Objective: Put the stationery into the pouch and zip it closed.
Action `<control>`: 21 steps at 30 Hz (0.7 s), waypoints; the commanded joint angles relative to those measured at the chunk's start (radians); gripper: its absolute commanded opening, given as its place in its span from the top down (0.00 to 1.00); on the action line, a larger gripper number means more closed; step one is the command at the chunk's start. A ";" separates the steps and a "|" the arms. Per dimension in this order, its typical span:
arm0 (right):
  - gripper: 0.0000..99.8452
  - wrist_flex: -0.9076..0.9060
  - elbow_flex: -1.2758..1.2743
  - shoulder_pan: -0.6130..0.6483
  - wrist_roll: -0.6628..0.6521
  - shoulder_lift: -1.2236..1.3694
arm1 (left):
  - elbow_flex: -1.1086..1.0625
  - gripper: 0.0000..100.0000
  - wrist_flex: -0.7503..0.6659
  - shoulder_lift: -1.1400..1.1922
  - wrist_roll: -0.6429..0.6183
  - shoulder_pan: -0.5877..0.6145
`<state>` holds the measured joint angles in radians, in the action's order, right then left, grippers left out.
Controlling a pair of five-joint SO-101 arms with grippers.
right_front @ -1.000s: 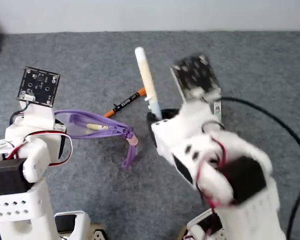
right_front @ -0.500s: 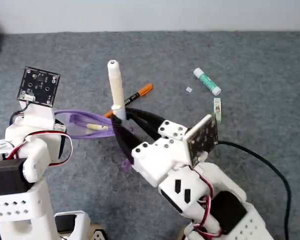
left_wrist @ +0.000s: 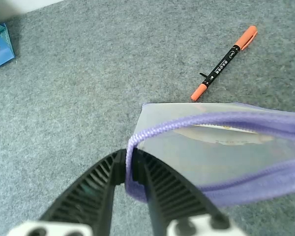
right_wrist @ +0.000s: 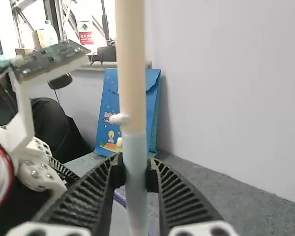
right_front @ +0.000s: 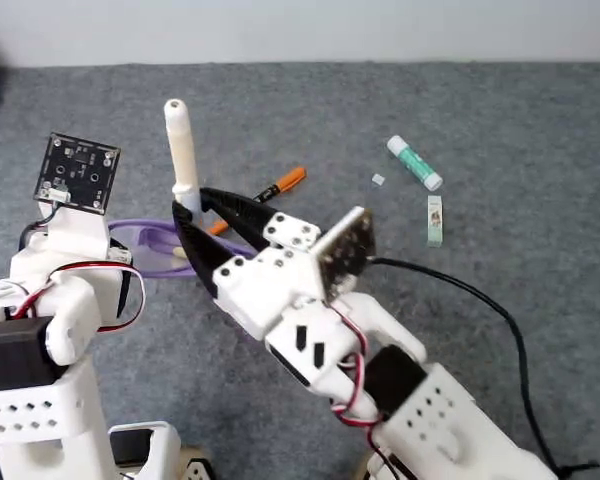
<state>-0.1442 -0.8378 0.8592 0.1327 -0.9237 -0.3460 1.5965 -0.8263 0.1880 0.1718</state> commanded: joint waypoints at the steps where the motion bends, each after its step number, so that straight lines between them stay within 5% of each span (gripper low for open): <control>1: 0.99 0.045 0.000 0.013 0.011 0.056 | -0.033 0.99 -0.002 0.017 -0.011 -0.002; 16: 0.98 0.180 -0.204 0.035 -0.081 0.085 | -0.033 0.99 -0.008 0.017 -0.009 -0.002; 21: 0.82 0.107 -0.201 0.035 -0.132 0.074 | -0.033 0.99 -0.008 0.017 -0.009 -0.002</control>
<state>0.0046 -1.0464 0.8884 0.0253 -0.8546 -0.3506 1.5965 -0.8263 0.1880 0.1718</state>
